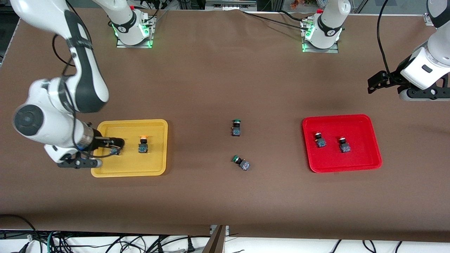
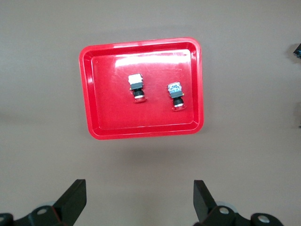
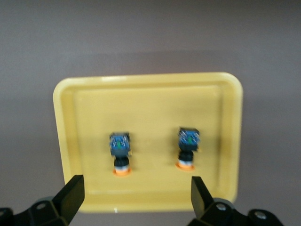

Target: Place red and yellow buttons in trays

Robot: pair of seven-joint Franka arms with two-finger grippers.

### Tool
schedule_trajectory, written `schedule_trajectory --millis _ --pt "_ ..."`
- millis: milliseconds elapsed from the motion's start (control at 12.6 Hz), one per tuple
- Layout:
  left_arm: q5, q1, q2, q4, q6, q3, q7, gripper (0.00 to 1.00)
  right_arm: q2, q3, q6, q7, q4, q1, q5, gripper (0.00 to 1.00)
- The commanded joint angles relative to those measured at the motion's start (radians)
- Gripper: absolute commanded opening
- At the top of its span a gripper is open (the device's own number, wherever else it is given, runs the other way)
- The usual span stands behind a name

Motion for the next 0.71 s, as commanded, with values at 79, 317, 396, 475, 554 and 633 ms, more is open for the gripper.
schedule_trajectory --millis 79,317,396,475,554,633 --pt "-0.018 0.017 0.016 0.035 -0.026 -0.006 0.014 1.00 -0.099 -0.005 -0.234 -0.042 0.064 -0.005 -0.006 1.00" --pt "-0.019 0.029 0.015 0.044 -0.026 -0.006 0.014 1.00 -0.205 -0.002 -0.295 -0.036 0.051 -0.008 -0.024 1.00" --pt "-0.019 0.031 0.015 0.044 -0.028 -0.006 0.016 1.00 -0.248 -0.002 -0.313 -0.030 0.025 -0.013 -0.024 1.00" --pt "-0.021 0.031 0.015 0.045 -0.026 -0.006 0.016 1.00 -0.279 -0.002 -0.344 -0.033 0.012 -0.024 -0.026 1.00" --pt "-0.021 0.031 0.015 0.045 -0.026 -0.008 0.016 1.00 -0.300 0.001 -0.356 -0.030 -0.002 -0.025 -0.026 1.00" --pt "-0.021 0.031 0.015 0.047 -0.026 -0.008 0.016 1.00 -0.323 0.003 -0.356 -0.038 -0.028 -0.030 -0.026 1.00"
